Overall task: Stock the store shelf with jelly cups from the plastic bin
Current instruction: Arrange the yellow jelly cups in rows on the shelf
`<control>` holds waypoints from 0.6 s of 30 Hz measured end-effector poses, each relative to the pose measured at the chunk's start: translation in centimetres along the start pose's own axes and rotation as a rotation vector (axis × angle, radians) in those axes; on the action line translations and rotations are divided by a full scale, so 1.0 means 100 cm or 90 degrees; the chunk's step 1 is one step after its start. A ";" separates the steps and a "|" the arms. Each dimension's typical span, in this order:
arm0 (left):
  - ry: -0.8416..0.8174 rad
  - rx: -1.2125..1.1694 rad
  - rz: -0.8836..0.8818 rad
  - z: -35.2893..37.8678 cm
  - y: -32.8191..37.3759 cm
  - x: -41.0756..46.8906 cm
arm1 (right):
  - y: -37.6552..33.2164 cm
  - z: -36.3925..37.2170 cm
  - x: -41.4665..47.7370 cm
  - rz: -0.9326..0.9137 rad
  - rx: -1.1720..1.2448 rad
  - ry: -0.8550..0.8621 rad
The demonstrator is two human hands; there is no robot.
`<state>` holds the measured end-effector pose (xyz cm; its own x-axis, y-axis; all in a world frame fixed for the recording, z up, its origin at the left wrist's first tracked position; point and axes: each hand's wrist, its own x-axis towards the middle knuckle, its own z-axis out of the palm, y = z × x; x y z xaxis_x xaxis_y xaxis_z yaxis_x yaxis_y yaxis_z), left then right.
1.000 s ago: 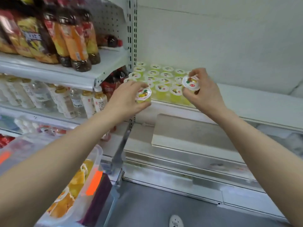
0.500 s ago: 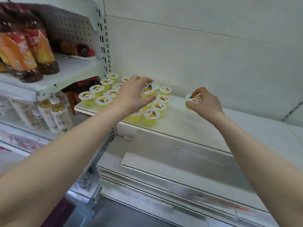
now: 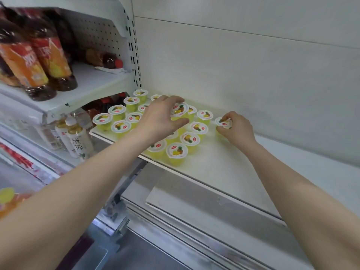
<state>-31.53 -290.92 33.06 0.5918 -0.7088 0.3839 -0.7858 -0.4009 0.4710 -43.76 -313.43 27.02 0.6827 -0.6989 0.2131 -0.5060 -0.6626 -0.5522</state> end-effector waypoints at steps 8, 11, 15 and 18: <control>0.007 -0.005 0.010 0.012 0.005 0.009 | 0.011 0.009 0.014 -0.054 -0.026 0.014; -0.003 -0.014 0.029 0.018 0.011 0.014 | 0.016 0.005 0.013 -0.098 -0.068 0.000; -0.026 -0.034 0.065 0.034 0.028 0.023 | 0.024 -0.010 0.009 -0.180 -0.125 0.024; -0.083 -0.007 0.106 0.054 0.041 0.029 | 0.031 -0.021 0.006 -0.216 -0.204 0.063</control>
<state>-34.01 -297.71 31.82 0.4248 -0.8342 0.3517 -0.8685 -0.2660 0.4182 -45.97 -316.46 27.12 0.7921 -0.4411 0.4220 -0.4112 -0.8965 -0.1653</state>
